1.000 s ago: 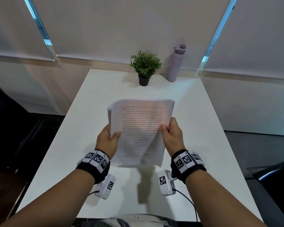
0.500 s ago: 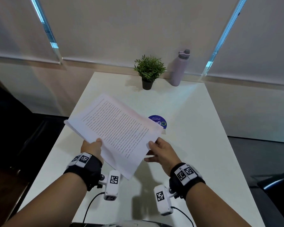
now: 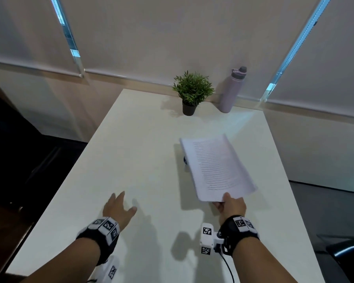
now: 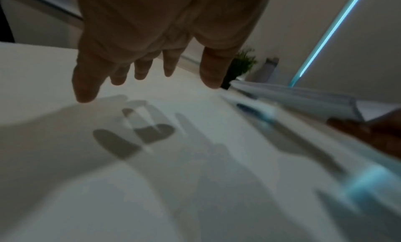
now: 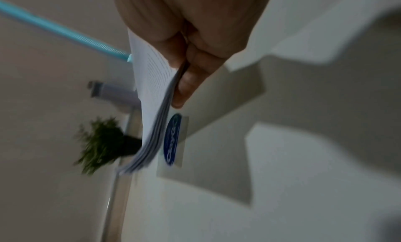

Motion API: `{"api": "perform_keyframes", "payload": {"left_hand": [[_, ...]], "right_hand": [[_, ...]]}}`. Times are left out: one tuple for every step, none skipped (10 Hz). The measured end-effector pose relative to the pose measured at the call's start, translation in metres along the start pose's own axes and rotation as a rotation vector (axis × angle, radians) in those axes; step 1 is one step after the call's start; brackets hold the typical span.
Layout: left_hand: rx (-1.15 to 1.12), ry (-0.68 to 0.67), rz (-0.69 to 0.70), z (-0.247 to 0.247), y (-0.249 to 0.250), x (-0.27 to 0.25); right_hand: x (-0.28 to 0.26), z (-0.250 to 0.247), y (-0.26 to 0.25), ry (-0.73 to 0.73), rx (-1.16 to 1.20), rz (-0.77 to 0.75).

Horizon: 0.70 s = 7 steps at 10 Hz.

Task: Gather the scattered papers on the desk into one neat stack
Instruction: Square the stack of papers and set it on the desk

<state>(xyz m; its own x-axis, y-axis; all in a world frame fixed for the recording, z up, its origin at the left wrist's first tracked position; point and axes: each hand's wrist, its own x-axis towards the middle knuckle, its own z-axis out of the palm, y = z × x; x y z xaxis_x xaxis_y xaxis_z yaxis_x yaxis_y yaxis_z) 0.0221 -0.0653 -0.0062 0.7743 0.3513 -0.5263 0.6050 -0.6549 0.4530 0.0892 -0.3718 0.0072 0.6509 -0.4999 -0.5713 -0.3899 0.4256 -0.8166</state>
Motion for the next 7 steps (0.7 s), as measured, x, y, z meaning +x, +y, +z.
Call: {"api": "perform_keyframes", "payload": {"left_hand": [[0.267, -0.031, -0.061, 0.01, -0.02, 0.005], [0.379, -0.058, -0.085, 0.012, -0.027, 0.007], [0.439, -0.09, -0.084, 0.013, -0.029, 0.007], [0.498, -0.096, -0.07, 0.013, -0.029, 0.006], [0.514, -0.093, -0.067, 0.013, -0.029, 0.005], [0.465, -0.097, -0.076, 0.012, -0.031, 0.005], [0.484, -0.09, -0.084, 0.01, -0.028, 0.006]], "right_hand": [[0.024, -0.007, -0.011, 0.1, 0.008, 0.018], [0.051, -0.006, -0.019, 0.048, -0.023, 0.077], [0.067, 0.0, -0.026, 0.132, -0.065, 0.119], [0.083, 0.005, -0.035, 0.033, -0.717, -0.082], [0.087, 0.012, -0.049, 0.028, -0.842, -0.072], [0.096, 0.018, -0.06, -0.043, -1.128, -0.158], [0.084, 0.019, -0.069, -0.069, -1.192, -0.206]]}}
